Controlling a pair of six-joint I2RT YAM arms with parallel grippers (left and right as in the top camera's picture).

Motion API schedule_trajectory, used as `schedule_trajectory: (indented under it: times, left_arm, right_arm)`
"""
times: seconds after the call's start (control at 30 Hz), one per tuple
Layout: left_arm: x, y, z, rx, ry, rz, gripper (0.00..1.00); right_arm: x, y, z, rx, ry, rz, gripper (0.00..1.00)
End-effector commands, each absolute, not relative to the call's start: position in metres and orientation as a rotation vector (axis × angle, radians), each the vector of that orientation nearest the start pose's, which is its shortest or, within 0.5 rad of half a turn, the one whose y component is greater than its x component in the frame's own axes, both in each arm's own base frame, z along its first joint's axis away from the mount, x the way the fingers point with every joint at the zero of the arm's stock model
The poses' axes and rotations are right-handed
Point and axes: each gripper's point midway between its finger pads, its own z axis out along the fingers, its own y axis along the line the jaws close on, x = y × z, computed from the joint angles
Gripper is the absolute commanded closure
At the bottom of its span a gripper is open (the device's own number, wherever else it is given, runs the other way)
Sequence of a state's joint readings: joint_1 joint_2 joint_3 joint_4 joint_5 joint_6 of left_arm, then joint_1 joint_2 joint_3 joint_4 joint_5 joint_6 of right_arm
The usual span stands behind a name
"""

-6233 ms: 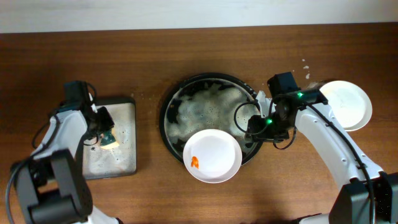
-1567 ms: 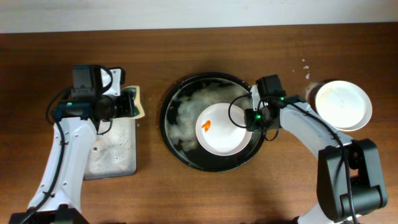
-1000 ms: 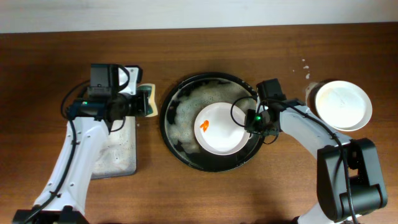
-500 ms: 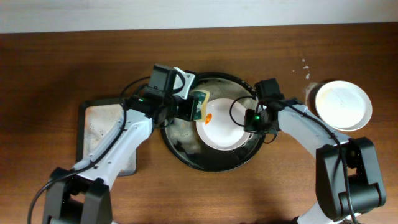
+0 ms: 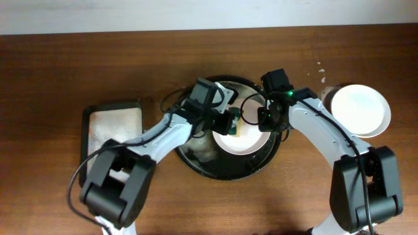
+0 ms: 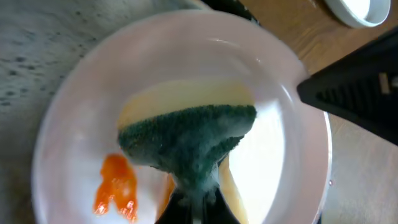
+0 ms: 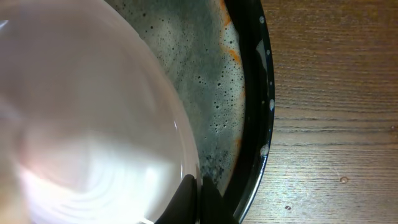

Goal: Clean dirty plates on tray and stack at the side
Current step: 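Bring the sponge to the plate and scrub the sauce with the left gripper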

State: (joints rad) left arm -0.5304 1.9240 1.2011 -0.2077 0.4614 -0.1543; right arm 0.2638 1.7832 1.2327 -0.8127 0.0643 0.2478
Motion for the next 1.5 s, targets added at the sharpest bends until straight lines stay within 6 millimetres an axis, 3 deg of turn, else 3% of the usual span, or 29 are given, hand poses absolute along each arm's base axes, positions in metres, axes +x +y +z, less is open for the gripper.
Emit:
schedule_trajectory:
  times: [0.0,0.1,0.17,0.47,0.6,0.73,0.8,1.0,1.1,1.17,1.23,1.37,1.47]
  left_arm:
    - [0.365,-0.312,0.041,0.623,2.539,-0.912,0.99]
    - [0.364,-0.306,0.013,0.514,2.641,-0.888,0.99]
    - [0.368,-0.290,-0.005,0.333,2.738,-0.782,0.99]
    - [0.378,-0.249,-0.015,-0.051,2.848,-0.486,1.00]
    - [0.384,-0.246,-0.007,-0.063,2.851,-0.453,0.99]
    - [0.383,-0.246,-0.007,-0.064,2.854,-0.451,0.99]
    - [0.383,-0.246,-0.007,-0.063,2.855,-0.450,0.99]
    - [0.383,-0.246,-0.007,-0.056,2.854,-0.450,0.99]
    - [0.383,-0.246,-0.007,-0.041,2.853,-0.448,0.99]
    - [0.383,-0.246,-0.007,-0.040,2.853,-0.448,1.00]
    - [0.383,-0.246,-0.007,-0.033,2.853,-0.447,1.00]
    - [0.382,-0.248,-0.007,-0.010,2.852,-0.445,1.00]
    - [0.382,-0.245,-0.009,-0.015,2.853,-0.417,0.99]
  right_arm:
    - [0.363,0.084,0.063,-0.049,2.893,-0.045,0.96]
    - [0.363,0.084,0.063,-0.067,2.893,-0.048,0.96]
    - [0.362,0.084,0.063,-0.067,2.896,-0.049,0.96]
    - [0.359,0.077,0.070,-0.061,2.888,-0.099,0.96]
    - [0.358,0.076,0.070,-0.061,2.894,-0.107,0.96]
    - [0.353,0.097,0.060,-0.075,2.940,0.075,0.75]
    - [0.352,0.103,0.049,-0.080,2.970,0.121,0.73]
    - [0.357,0.100,0.010,-0.058,3.023,0.072,0.73]
    - [0.360,0.100,0.011,-0.058,3.012,0.070,0.75]
    - [0.359,0.101,0.011,-0.058,3.015,0.072,0.83]
    - [0.362,0.100,0.011,-0.031,3.006,0.077,0.79]
    - [0.367,0.093,0.010,0.041,3.001,0.164,0.96]
    - [0.362,0.091,0.008,0.041,3.017,0.147,0.96]
